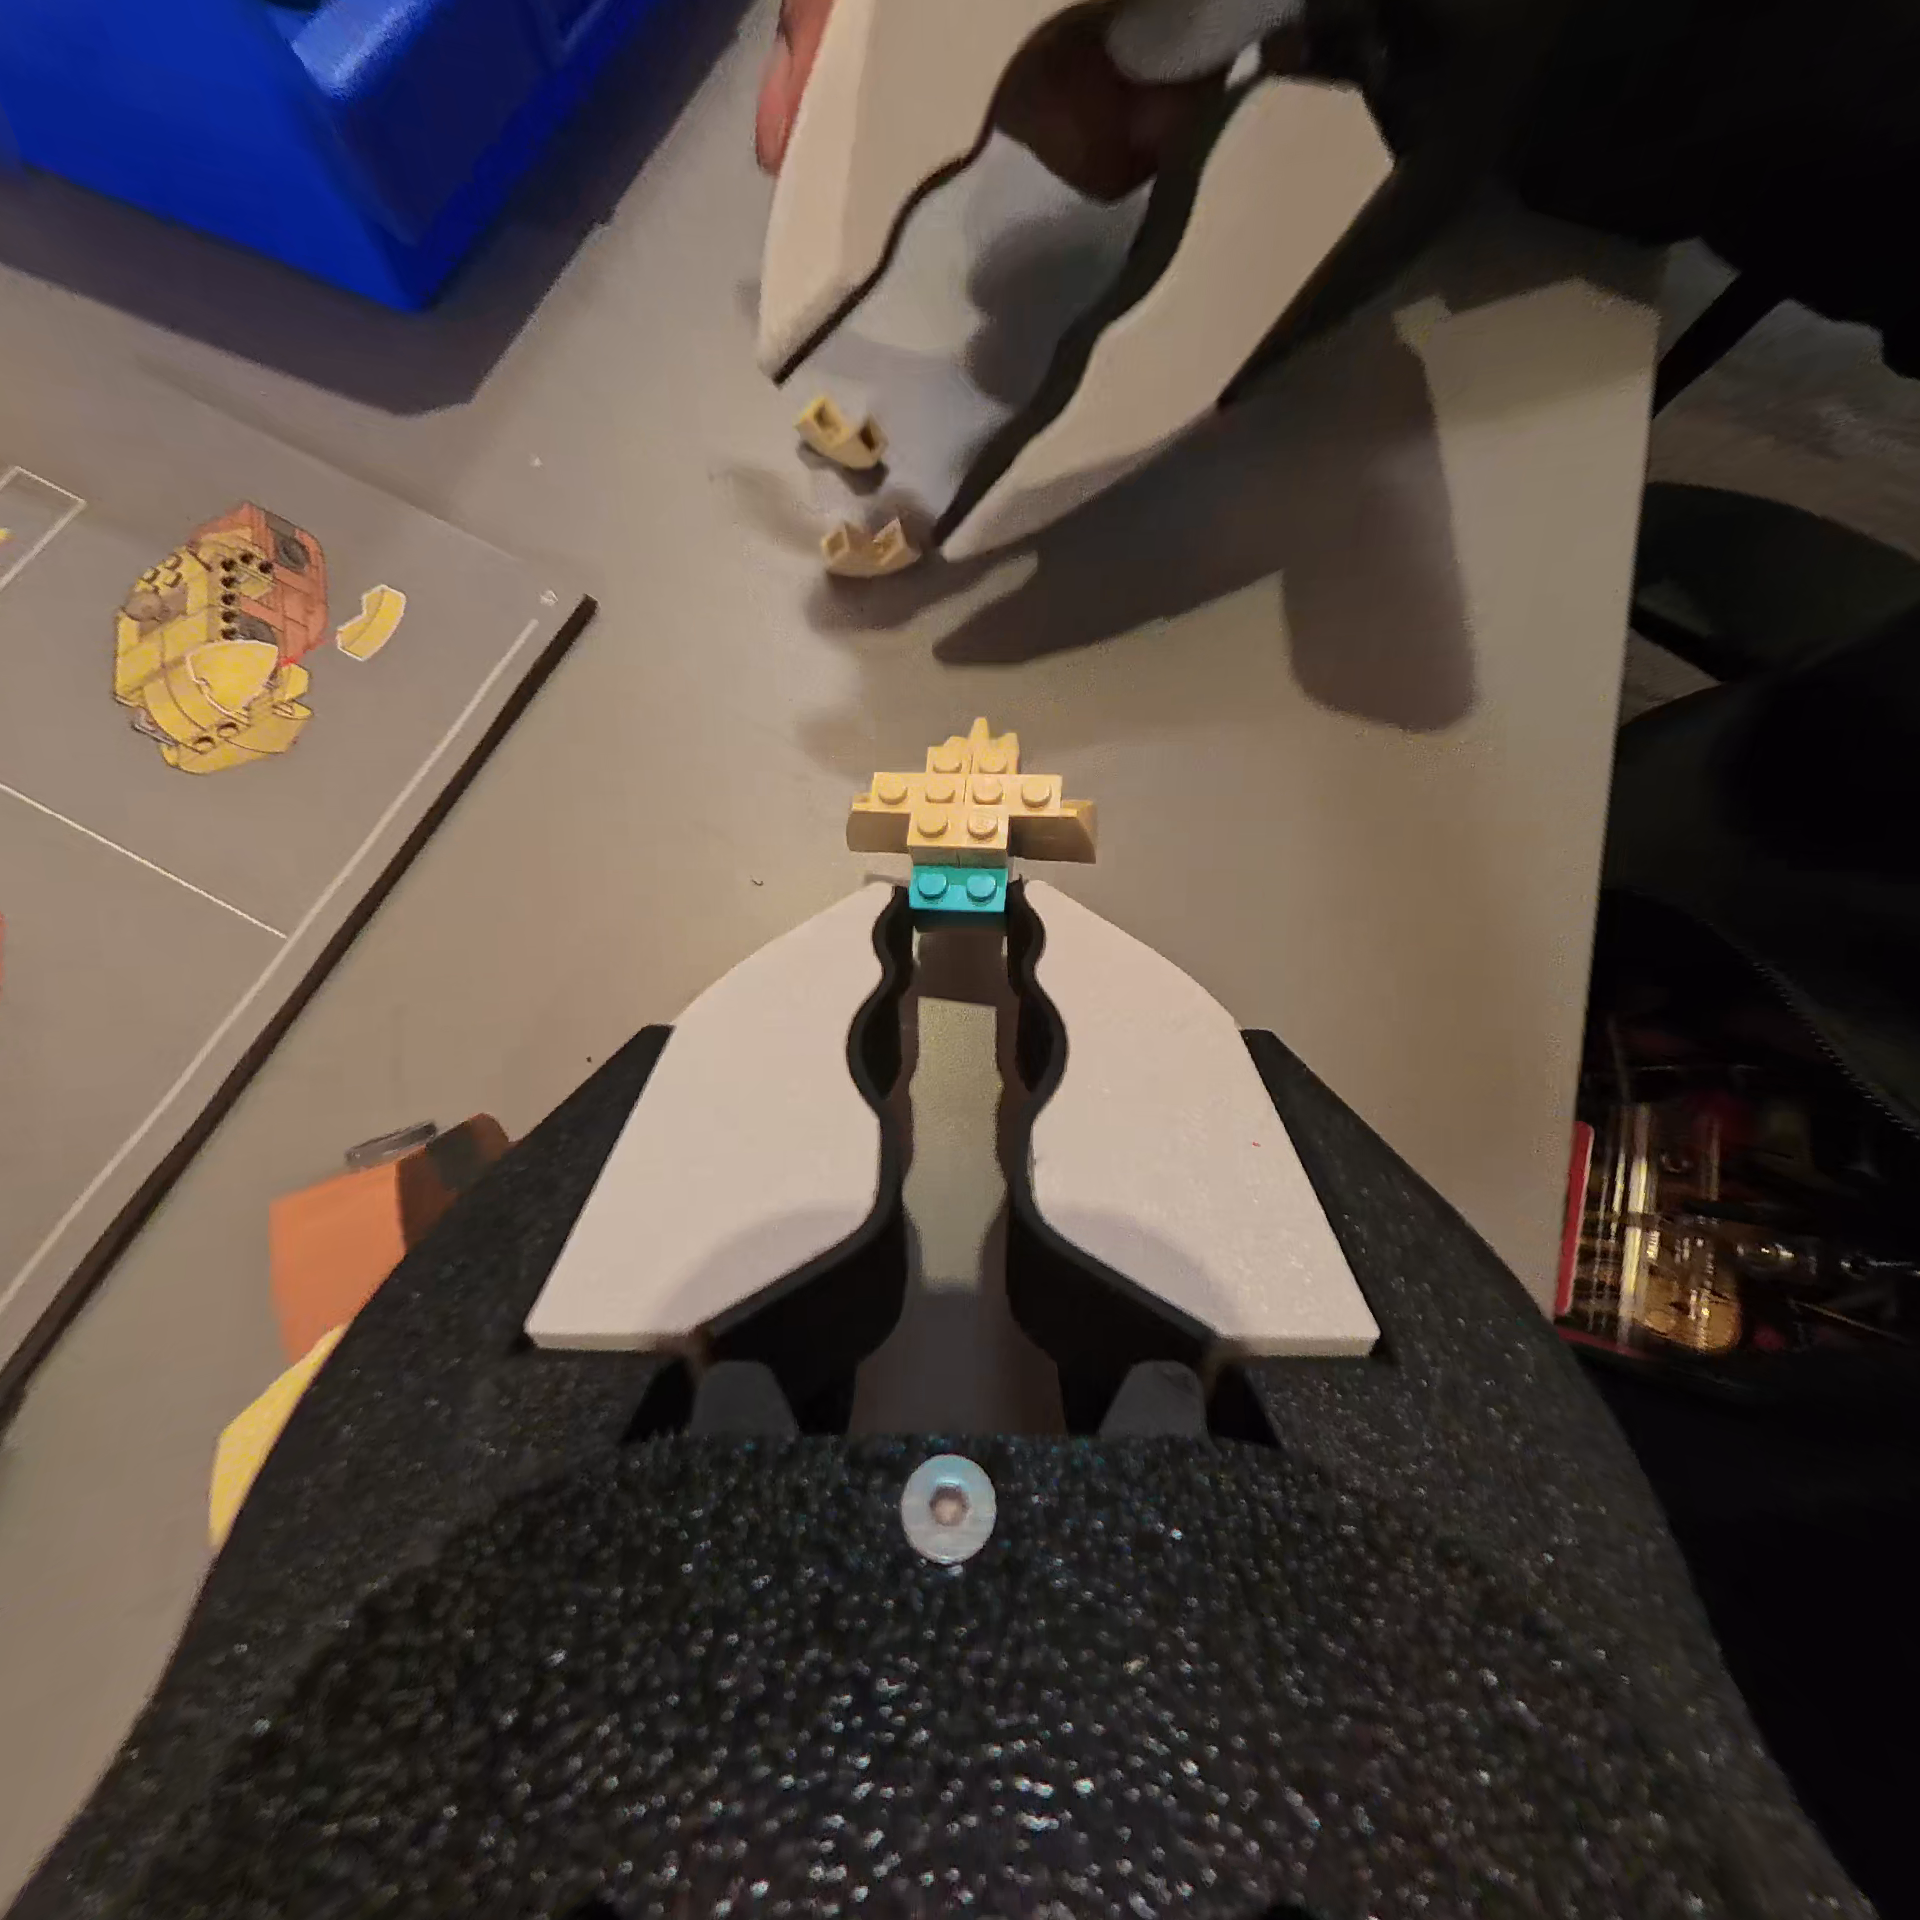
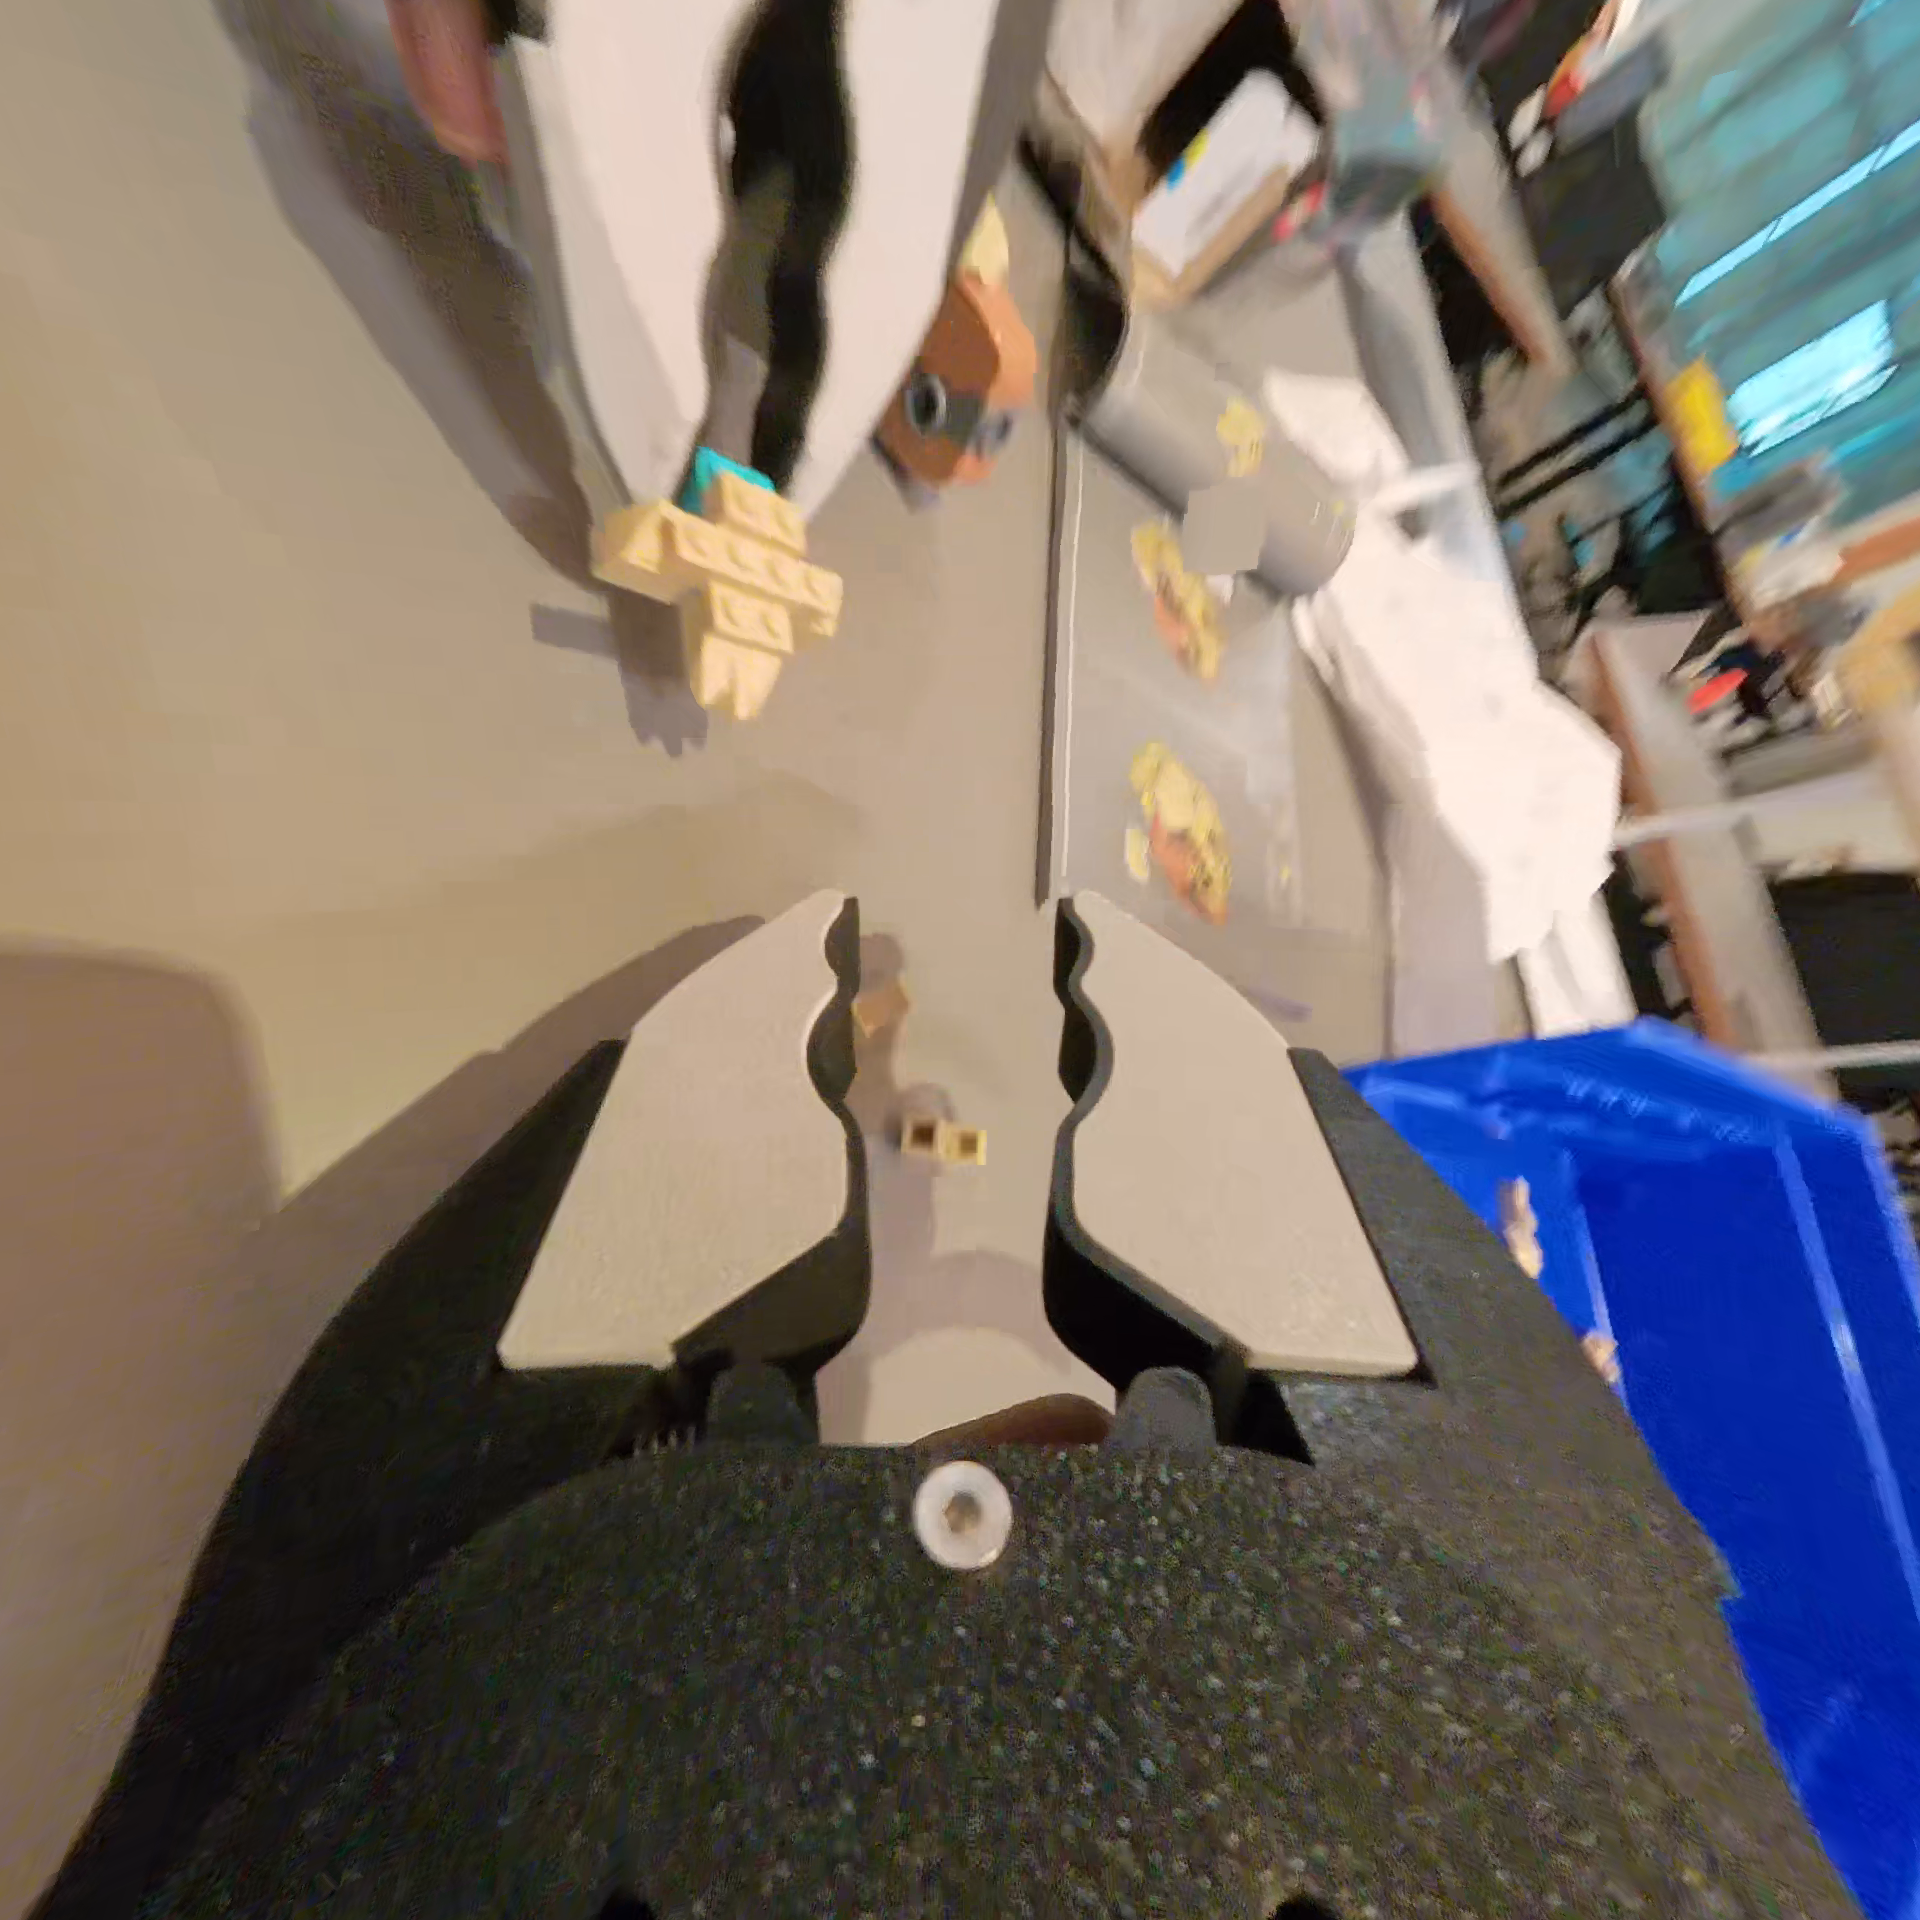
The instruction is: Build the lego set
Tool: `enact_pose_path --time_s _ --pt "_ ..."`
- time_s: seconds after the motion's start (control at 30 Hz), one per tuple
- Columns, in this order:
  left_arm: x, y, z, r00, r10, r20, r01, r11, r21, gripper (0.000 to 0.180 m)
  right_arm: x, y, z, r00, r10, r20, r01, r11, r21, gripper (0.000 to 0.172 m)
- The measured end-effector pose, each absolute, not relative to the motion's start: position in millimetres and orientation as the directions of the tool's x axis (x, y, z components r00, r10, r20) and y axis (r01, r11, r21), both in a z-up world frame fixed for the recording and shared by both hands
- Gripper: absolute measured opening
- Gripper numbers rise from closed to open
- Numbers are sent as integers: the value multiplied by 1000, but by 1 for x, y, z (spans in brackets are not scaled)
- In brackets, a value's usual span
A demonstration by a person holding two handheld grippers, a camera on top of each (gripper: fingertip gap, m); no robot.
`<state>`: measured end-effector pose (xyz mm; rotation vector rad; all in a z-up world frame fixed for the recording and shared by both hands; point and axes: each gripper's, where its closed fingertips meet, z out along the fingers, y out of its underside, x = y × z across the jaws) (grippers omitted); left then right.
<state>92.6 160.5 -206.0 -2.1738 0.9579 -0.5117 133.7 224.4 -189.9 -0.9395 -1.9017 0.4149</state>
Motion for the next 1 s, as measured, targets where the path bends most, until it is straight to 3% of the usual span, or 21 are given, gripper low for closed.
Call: enact_pose_path --time_s 0.23,0.47,0.8,1.0 --pt "94 163 -223 651 -756 62 -514 -499 -697 17 155 246 -196 -211 856 472 535 506 -677 32" --pt "92 164 -229 653 -755 57 -525 -506 -684 17 163 255 -217 -240 888 392 619 452 -643 31" --pt "93 156 -223 636 -766 93 -491 -495 -717 22 161 255 -223 -258 889 379 645 451 -617 5" --pt "88 152 -215 643 -761 92 -453 -474 -755 22 160 256 -222 -251 893 374 645 442 -623 2"
